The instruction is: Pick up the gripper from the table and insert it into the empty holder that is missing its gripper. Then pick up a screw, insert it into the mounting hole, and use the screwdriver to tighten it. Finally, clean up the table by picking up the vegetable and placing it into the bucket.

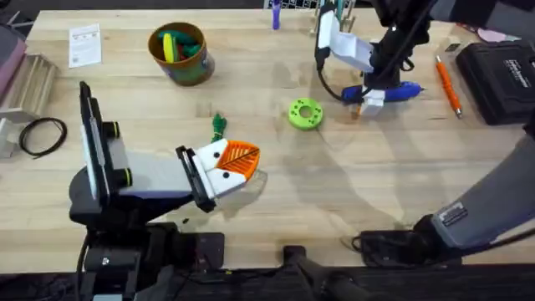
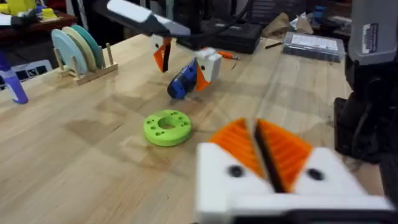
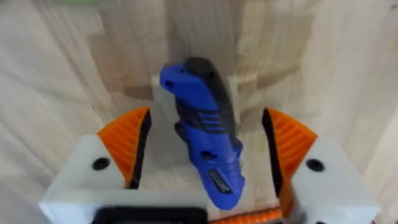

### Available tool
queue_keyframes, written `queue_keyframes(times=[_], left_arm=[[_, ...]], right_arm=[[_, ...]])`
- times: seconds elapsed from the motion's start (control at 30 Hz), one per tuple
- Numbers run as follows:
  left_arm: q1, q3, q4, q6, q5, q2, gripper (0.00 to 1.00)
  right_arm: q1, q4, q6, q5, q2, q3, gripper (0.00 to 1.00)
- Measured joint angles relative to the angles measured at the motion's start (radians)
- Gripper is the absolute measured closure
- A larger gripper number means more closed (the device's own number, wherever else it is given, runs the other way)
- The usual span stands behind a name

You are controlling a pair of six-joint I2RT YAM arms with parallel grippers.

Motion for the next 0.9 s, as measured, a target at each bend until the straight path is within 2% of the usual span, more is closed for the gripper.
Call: queue_keyframes(times=[0.03, 0.2, 0.23, 0.53, 0.7, 0.9], left_arm=[[0.0, 0.0, 0.0, 0.005, 0.0, 0.0, 0.889], [0.0, 0.0, 0.0, 0.003, 0.0, 0.0, 0.086], [0.0, 0.0, 0.0, 0.002, 0.0, 0.0, 0.04], [0.0, 0.0, 0.002, 0.002, -0.007, 0.0, 0.015], [0.0, 0.0, 0.008, 0.002, -0.045, 0.0, 0.015], [0.0, 0.0, 0.011, -0.031, -0.061, 0.0, 0.015]], right_arm=[[0.011, 0.0, 0.007, 0.0, -0.016, 0.0, 0.025], [0.065, -0.001, 0.107, -0.017, -0.119, 0.0, 0.026], [0.073, -0.001, 0.132, -0.024, -0.136, 0.0, 0.025], [0.123, 0.003, 0.325, -0.054, -0.278, 0.0, 0.026], [0.209, 0.002, 0.443, -0.056, -0.352, 0.0, 0.028], [0.279, -0.011, 0.727, -0.032, -0.393, 0.0, 0.025]])
